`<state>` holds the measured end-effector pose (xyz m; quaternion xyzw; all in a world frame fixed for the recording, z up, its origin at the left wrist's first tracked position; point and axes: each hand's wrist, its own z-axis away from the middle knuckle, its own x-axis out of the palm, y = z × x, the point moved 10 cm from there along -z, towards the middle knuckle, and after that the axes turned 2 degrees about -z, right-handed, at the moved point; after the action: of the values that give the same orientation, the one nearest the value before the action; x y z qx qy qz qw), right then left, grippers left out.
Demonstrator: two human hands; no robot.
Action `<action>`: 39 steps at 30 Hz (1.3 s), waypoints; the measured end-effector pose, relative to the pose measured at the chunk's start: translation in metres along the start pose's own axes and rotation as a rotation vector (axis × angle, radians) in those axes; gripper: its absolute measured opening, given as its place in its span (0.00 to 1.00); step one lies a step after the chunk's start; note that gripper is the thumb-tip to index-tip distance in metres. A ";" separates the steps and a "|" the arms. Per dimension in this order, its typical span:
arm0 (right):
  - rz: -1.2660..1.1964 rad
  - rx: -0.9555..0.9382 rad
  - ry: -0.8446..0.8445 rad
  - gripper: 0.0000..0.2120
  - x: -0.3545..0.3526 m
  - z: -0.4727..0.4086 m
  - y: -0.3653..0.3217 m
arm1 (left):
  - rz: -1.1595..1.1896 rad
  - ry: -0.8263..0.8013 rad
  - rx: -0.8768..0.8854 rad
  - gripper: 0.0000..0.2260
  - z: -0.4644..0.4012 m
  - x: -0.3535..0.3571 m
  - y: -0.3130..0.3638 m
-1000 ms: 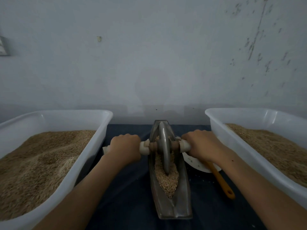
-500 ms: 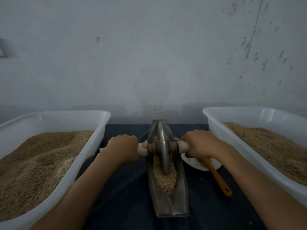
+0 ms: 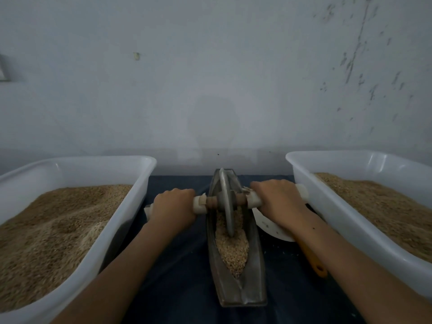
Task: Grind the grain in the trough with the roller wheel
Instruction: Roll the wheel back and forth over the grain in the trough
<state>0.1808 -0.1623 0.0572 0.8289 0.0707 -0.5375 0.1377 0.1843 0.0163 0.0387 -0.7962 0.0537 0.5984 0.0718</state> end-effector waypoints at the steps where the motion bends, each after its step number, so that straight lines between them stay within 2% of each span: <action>1: -0.006 -0.002 -0.041 0.04 0.001 0.000 0.001 | -0.010 -0.045 0.005 0.06 0.000 0.002 0.000; 6: -0.104 -0.039 -0.357 0.05 0.014 0.007 0.000 | -0.064 -0.233 0.026 0.08 0.002 0.009 0.004; 8: -0.151 -0.021 -0.471 0.12 0.021 0.012 0.002 | -0.083 -0.246 0.035 0.10 0.002 0.008 0.006; 10: -0.173 -0.004 -0.505 0.14 0.024 0.014 0.004 | -0.095 -0.233 0.034 0.11 0.001 0.006 0.007; 12: -0.146 -0.004 -0.451 0.10 0.023 0.012 0.004 | -0.099 -0.192 0.026 0.09 0.000 0.005 0.006; 15: -0.091 -0.010 -0.220 0.01 0.013 0.004 0.004 | -0.059 -0.078 0.012 0.06 0.000 -0.001 0.003; 17: -0.040 0.000 -0.060 0.05 0.006 0.000 0.004 | -0.030 0.010 0.001 0.05 0.001 -0.006 0.002; 19: -0.026 0.002 0.011 0.06 0.005 -0.002 0.004 | -0.027 0.068 -0.002 0.05 0.003 -0.010 0.002; 22: -0.049 0.007 -0.037 0.07 0.008 -0.001 0.007 | -0.037 0.055 0.014 0.06 0.002 -0.009 0.004; 26: -0.117 -0.030 -0.293 0.05 0.015 0.004 0.004 | -0.073 -0.132 0.031 0.09 -0.001 0.002 0.003; 30: -0.152 -0.038 -0.492 0.12 0.020 0.013 0.001 | -0.068 -0.273 0.027 0.13 0.002 0.011 0.002; 33: -0.140 -0.035 -0.448 0.07 0.020 0.012 0.001 | -0.075 -0.253 0.018 0.13 0.002 0.009 0.002; 35: -0.129 -0.019 -0.342 0.04 0.016 0.009 0.003 | -0.088 -0.162 0.015 0.10 0.001 0.002 0.004; 39: -0.109 0.026 -0.091 0.05 0.008 0.002 0.008 | -0.096 0.043 0.001 0.05 0.002 -0.013 0.006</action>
<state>0.1844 -0.1707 0.0502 0.8002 0.1023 -0.5824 0.1003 0.1774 0.0104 0.0498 -0.8106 0.0174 0.5768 0.0995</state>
